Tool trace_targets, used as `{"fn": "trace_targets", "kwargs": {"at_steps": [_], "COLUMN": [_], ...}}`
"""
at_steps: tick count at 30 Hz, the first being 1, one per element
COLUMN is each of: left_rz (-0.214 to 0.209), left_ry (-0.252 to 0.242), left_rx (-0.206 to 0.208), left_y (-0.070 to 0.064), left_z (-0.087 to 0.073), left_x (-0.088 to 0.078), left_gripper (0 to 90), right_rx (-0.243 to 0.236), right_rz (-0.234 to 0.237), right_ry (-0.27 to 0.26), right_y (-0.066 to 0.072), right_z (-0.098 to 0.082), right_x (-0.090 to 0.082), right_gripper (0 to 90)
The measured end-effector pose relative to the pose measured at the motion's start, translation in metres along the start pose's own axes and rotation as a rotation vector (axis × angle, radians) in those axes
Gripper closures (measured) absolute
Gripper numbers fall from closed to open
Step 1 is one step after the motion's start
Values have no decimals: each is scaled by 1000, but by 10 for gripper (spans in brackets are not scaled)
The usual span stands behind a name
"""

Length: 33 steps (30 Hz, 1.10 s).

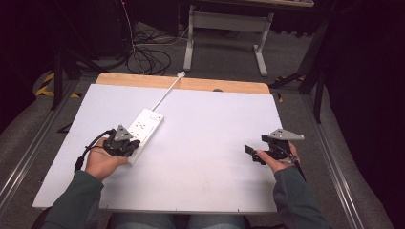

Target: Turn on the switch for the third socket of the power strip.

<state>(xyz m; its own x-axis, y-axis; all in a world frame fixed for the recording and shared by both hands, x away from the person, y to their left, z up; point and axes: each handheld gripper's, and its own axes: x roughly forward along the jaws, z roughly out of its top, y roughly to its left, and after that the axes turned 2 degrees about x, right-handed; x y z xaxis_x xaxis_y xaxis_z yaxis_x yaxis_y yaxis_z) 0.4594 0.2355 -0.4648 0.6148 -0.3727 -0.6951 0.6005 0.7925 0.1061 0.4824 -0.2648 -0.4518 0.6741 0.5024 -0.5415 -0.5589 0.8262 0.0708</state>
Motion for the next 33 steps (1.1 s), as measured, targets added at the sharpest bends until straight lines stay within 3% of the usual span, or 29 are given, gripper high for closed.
{"fn": "trace_targets", "kwargs": {"at_steps": [24,33], "left_rz": [-2,18], "left_ry": [0,-86], "left_rx": [-16,-58], "left_y": [0,6], "left_z": [-1,-1], "left_x": [2,-10], "left_gripper": [900,900], "right_rx": [0,-4], "right_rz": [1,-1], "right_ry": [-1,0], "right_y": [1,2], "right_z": [0,0], "right_x": [-1,-1], "right_gripper": [137,138]}}
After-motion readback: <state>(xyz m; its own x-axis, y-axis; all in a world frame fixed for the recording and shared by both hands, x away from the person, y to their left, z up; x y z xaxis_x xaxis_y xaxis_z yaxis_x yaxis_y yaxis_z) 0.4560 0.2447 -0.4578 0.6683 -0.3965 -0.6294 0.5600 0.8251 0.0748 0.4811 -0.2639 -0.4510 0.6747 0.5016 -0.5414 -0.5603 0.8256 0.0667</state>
